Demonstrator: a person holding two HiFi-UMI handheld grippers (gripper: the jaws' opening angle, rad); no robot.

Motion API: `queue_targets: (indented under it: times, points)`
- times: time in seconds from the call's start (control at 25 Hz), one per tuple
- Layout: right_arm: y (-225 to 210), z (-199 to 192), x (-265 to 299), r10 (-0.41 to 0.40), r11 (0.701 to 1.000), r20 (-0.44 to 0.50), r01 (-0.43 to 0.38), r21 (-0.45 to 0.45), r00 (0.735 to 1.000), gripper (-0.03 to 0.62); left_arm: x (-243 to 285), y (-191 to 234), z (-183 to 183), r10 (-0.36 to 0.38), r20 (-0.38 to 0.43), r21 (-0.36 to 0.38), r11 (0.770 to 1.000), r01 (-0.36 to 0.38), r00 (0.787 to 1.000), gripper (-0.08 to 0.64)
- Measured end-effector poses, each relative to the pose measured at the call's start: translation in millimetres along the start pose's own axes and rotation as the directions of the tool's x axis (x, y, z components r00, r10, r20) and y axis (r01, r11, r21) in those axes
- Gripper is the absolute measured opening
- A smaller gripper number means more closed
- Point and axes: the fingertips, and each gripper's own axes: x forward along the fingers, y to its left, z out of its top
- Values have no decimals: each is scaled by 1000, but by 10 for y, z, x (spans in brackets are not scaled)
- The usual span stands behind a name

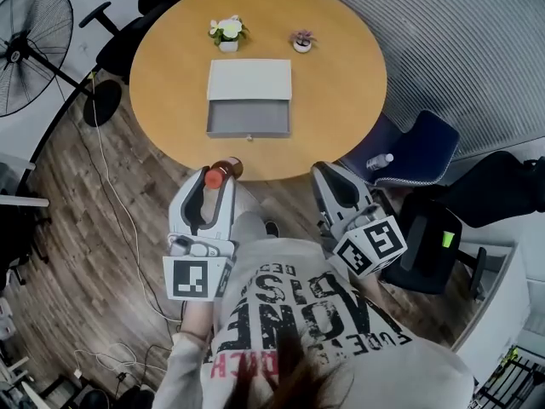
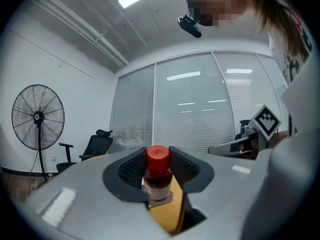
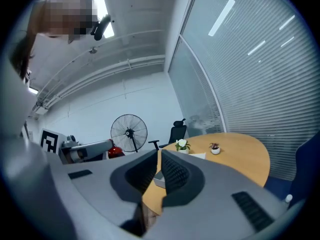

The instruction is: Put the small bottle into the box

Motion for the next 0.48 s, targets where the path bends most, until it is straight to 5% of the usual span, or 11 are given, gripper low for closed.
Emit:
queue_targets:
  times: [0.48]
  points:
    - [-218,59,415,-38,999,6,38,30,999,31,461,302,-64,-37,-11,-33,999,37,999,147]
